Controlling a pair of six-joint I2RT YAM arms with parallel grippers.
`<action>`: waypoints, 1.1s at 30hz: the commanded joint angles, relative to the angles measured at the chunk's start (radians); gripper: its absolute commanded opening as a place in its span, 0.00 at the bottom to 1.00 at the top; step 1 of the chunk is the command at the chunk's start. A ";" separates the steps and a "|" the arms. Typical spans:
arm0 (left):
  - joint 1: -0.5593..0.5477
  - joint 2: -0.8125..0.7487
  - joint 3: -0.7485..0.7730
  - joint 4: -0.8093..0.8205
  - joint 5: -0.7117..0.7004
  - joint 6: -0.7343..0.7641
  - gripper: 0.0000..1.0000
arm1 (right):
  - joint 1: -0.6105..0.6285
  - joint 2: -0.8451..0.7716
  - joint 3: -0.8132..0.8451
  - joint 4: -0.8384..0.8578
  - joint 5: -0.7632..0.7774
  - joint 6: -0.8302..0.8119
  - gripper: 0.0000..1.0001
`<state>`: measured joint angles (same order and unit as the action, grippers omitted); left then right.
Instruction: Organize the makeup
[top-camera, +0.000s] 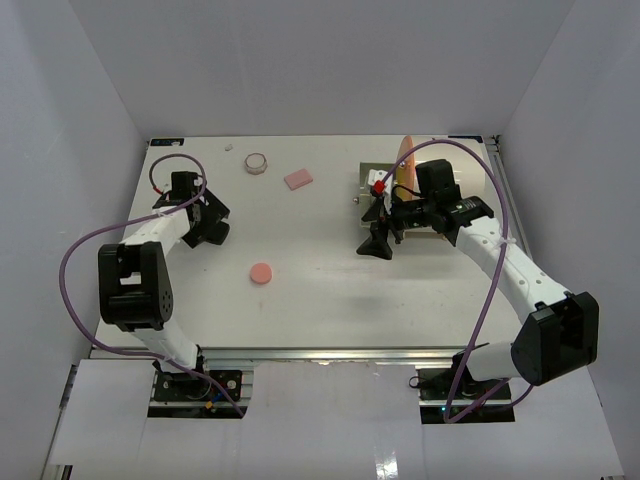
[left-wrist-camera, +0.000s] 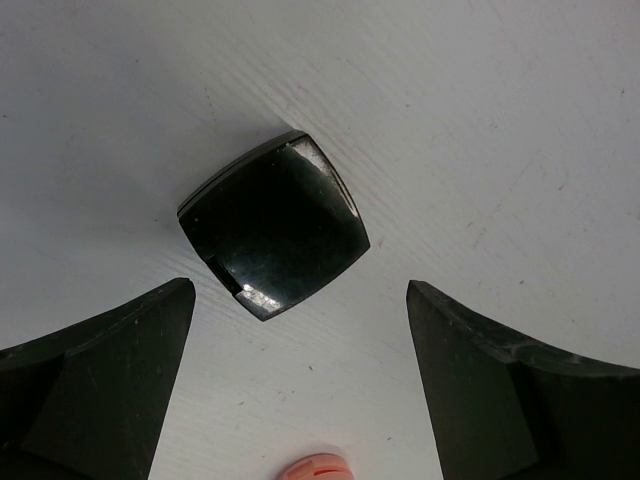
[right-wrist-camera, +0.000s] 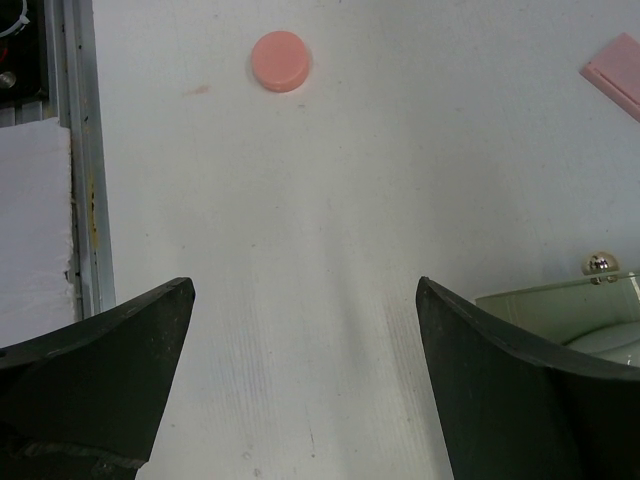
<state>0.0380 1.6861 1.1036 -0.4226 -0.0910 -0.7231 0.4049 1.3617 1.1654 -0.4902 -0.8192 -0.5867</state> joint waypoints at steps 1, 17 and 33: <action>0.003 0.039 0.092 -0.051 -0.019 -0.021 0.98 | -0.008 -0.023 -0.007 0.031 -0.031 -0.002 0.98; 0.003 0.211 0.262 -0.240 -0.081 -0.024 0.98 | -0.014 -0.006 -0.010 0.033 -0.034 0.002 0.98; -0.017 0.025 0.149 -0.234 -0.141 -0.012 0.98 | -0.015 -0.001 -0.013 0.032 -0.047 0.007 0.98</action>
<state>0.0288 1.7671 1.2903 -0.6575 -0.2058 -0.7403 0.3927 1.3624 1.1621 -0.4896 -0.8343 -0.5834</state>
